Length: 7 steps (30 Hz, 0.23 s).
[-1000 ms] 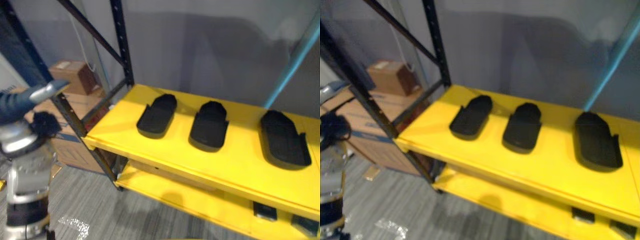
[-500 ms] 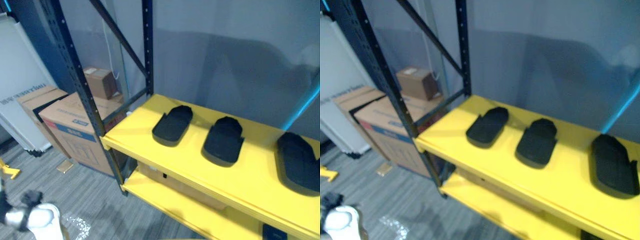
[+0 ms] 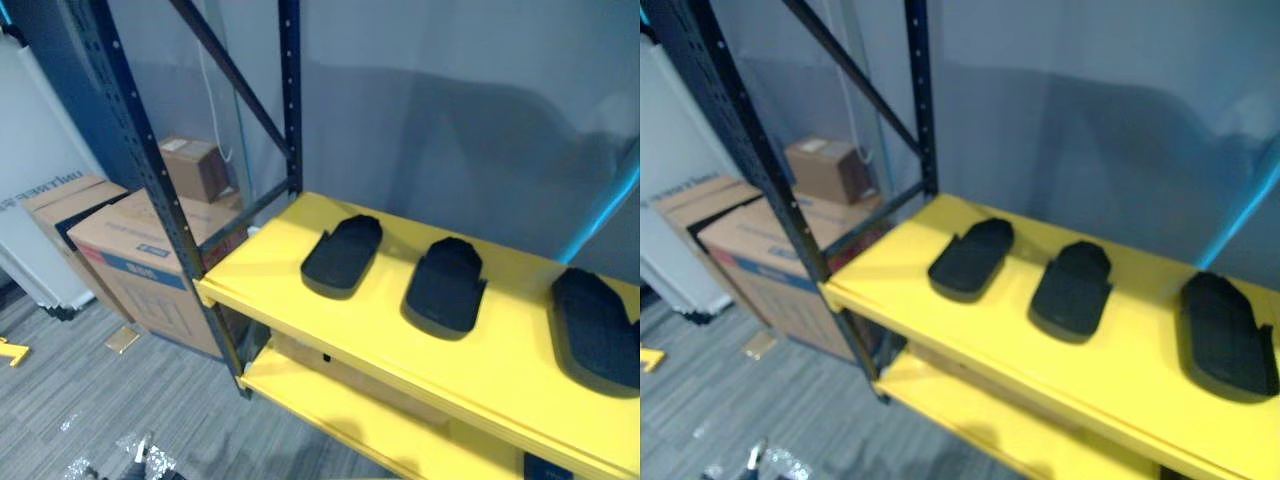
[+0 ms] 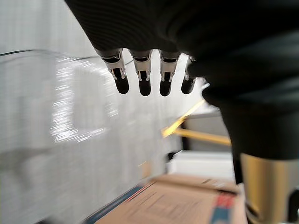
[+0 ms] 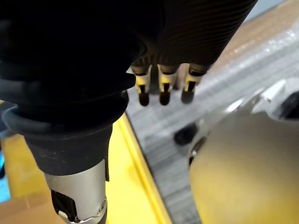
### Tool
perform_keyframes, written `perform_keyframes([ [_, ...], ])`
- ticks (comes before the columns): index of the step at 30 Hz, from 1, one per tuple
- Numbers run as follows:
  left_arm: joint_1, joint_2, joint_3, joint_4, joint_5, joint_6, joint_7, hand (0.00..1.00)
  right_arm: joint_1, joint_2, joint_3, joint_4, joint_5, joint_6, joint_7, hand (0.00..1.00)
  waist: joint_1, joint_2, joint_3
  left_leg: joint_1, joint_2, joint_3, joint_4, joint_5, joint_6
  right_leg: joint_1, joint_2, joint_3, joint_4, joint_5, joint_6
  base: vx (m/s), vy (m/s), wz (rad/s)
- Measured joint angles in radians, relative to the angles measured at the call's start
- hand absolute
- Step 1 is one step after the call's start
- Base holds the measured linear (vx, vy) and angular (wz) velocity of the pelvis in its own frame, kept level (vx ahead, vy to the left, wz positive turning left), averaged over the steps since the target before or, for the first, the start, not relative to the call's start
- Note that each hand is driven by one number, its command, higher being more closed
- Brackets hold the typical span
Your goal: Walk over and take plastic housings, then place them on the shelf
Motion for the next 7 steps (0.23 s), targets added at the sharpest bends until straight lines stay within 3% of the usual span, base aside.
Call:
perform_keyframes([
  [4,-0.016,-0.015,-0.004,0.063,-0.044,0.082,-0.153,0.00,-0.017,-0.003,-0.042,0.000,0.001,0.047,0.070,0.00,-0.003,0.011,0.015,0.016,0.002,0.010,0.000,0.000,0.000,0.005,0.002,0.001,0.003,0.000,0.000,0.02,-0.004,-0.06],
  [7,-0.023,-0.015,-0.004,0.084,-0.091,0.102,-0.195,0.00,-0.018,-0.004,-0.044,0.000,0.011,0.046,0.073,0.00,-0.006,0.014,0.018,0.017,0.003,0.011,0.001,0.000,0.000,0.003,0.002,0.002,0.003,0.000,0.000,0.00,0.000,0.00],
])
